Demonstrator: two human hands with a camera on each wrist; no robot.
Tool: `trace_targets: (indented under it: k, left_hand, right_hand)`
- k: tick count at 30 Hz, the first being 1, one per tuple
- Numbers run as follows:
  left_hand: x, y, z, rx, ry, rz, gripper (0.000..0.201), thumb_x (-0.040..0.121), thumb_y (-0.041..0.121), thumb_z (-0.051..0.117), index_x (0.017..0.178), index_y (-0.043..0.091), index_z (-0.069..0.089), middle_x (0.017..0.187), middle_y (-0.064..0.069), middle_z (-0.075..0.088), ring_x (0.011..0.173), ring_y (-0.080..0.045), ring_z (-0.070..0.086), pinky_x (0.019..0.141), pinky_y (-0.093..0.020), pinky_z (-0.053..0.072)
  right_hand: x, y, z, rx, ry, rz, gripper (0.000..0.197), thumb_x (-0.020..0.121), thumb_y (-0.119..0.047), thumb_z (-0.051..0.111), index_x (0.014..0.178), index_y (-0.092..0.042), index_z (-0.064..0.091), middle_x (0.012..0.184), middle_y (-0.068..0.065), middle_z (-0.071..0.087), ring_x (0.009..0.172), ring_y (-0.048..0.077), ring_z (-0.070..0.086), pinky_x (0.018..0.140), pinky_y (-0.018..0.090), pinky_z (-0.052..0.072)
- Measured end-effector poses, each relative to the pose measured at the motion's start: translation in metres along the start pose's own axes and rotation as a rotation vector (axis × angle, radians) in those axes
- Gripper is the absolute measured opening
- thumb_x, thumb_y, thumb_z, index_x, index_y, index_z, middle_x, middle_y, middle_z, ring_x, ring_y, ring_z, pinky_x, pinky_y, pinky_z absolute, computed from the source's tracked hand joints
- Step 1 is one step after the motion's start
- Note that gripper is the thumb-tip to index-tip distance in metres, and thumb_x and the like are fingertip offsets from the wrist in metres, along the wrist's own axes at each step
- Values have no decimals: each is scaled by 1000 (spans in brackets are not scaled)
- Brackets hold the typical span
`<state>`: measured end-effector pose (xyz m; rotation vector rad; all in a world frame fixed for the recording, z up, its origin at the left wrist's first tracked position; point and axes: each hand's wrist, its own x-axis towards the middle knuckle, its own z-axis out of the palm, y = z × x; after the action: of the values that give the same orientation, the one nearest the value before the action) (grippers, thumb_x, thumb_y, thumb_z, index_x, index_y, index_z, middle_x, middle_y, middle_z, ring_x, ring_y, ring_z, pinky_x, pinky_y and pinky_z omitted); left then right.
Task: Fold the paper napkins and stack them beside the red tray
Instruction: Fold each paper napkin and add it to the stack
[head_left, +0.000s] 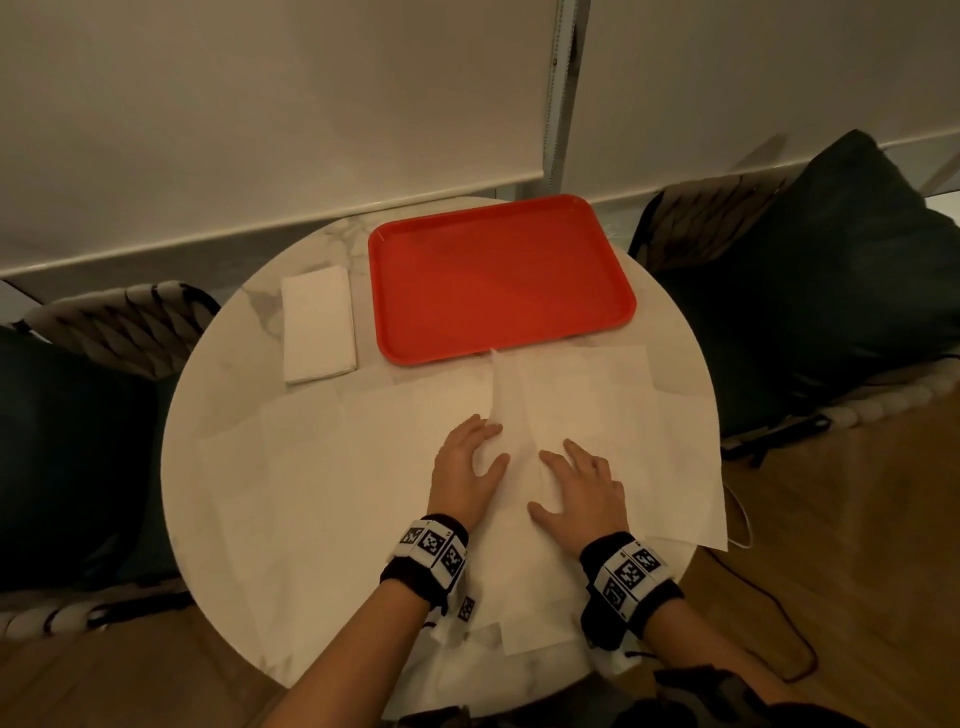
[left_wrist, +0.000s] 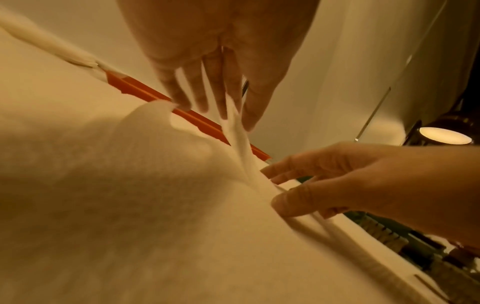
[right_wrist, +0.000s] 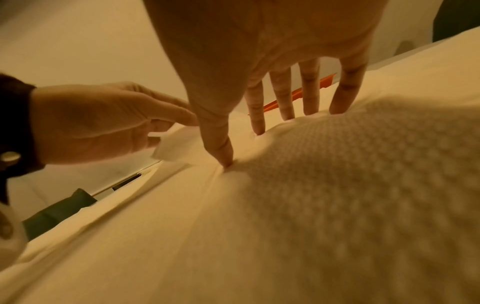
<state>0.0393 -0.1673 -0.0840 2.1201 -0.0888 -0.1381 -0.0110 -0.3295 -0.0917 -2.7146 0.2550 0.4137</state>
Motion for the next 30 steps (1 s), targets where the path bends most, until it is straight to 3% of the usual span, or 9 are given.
trace_targets:
  k: [3,6,8,11,15,17,19,23,30]
  left_hand:
    - [-6,7,-6,-113,39,14,30,81,14,75,109,22,70,125,11,57,122,-2,51,109,-25,36]
    - [-10,18,-17,-293,88,-15,26,78,6,77,98,23,73,111,9,66,107,-2,61,93,-23,50]
    - [-11,25,-28,-403,130,-59,27,77,1,76,91,24,74,109,2,68,103,-5,62,84,-17,51]
    - [-14,26,-46,-429,197,-63,25,77,0,76,89,21,75,107,-2,70,102,0,61,80,-9,46]
    - [-18,16,-71,-493,244,-112,25,77,-2,75,95,16,74,109,2,70,102,-7,66,84,-19,52]
    - [-20,8,-82,-520,251,-151,31,78,-6,72,98,17,73,113,0,69,98,-15,69,84,-30,57]
    - [-24,0,-92,-479,255,-155,39,78,-11,68,102,19,72,118,1,67,99,-12,69,85,-30,57]
    - [-33,-12,-112,-270,199,-76,54,78,-13,64,115,26,68,124,12,64,117,2,55,97,-17,46]
    - [-39,-2,-124,-486,177,-108,28,85,17,72,113,20,71,118,8,68,114,-9,61,98,-34,49]
  right_hand:
    - [2,4,-6,73,2,-22,59,85,-50,57,140,-35,39,155,-5,22,138,18,23,105,37,30]
    - [7,11,-21,281,158,-67,50,85,-40,64,131,-28,49,146,-1,37,132,20,34,107,37,32]
    - [13,16,-33,421,255,-93,53,83,-36,69,131,-24,47,136,-3,44,124,18,42,102,32,36]
    - [24,14,-49,645,215,-39,72,79,-38,74,138,-28,33,130,-6,43,111,14,48,91,27,40]
    - [34,-4,-51,822,95,4,89,76,-36,78,144,-32,20,117,-2,48,100,18,54,86,29,42]
    - [38,-16,-46,866,83,-22,85,77,-26,78,143,-32,25,92,-3,54,80,13,55,81,29,44]
    - [41,-28,-42,925,97,-76,77,77,-12,78,138,-31,34,73,-3,53,60,6,52,75,30,47]
    - [46,-58,-44,1022,70,-138,71,73,-3,79,133,-24,49,70,-3,60,56,5,54,73,25,51]
    - [27,-131,-38,1092,-97,-319,65,73,-1,79,130,-22,56,73,-4,61,58,9,53,64,21,48]
